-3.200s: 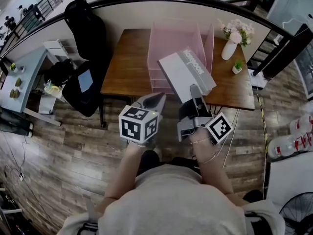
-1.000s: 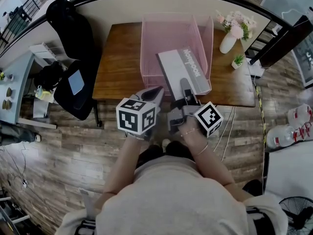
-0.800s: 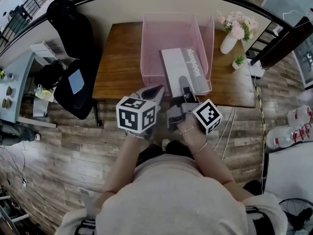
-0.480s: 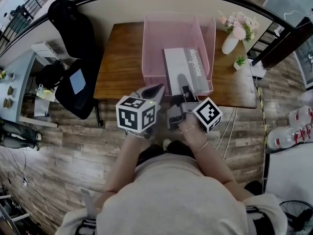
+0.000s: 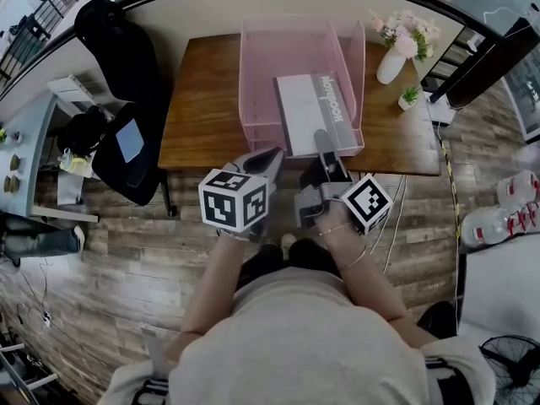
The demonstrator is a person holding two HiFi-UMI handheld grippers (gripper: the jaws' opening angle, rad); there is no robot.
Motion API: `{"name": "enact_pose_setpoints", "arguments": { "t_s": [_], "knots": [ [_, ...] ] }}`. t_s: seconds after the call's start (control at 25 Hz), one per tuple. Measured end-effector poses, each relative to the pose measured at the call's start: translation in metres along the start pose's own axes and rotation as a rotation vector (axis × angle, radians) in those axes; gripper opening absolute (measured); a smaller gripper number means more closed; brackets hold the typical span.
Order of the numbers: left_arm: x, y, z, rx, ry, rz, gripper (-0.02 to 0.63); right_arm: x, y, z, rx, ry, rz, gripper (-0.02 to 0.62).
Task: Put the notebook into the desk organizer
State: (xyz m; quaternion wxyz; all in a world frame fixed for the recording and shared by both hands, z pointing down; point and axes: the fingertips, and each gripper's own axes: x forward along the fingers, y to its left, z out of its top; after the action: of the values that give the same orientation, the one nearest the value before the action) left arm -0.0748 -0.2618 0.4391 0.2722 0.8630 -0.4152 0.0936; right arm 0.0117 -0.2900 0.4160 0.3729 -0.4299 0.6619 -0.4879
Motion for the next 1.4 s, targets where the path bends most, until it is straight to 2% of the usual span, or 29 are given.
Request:
{"name": "enact_pose_setpoints", "arguments": {
  "t_s": [0.48, 0.68, 1.16, 1.4],
  "knots": [
    [0.0, -0.013, -0.014, -0.025, 0.016, -0.035, 0.003, -0.027, 0.002, 0.001, 0.005, -0.025, -0.01, 0.087],
    [0.001, -0.018, -0.016, -0.02, 0.023, -0.051, 0.003, -0.028, -0.001, 0.003, -0.016, -0.036, -0.015, 0.021],
    [0.01, -0.02, -0.007, 0.001, 0.015, -0.049, 0.003, -0.014, -0.009, 0.003, -0.009, -0.023, -0.033, 0.016],
    [0.012, -0.011, 0.001, 0.001, 0.004, -0.027, 0.003, 0.003, -0.008, 0.003, 0.007, 0.013, -0.006, 0.015]
  ]
}}
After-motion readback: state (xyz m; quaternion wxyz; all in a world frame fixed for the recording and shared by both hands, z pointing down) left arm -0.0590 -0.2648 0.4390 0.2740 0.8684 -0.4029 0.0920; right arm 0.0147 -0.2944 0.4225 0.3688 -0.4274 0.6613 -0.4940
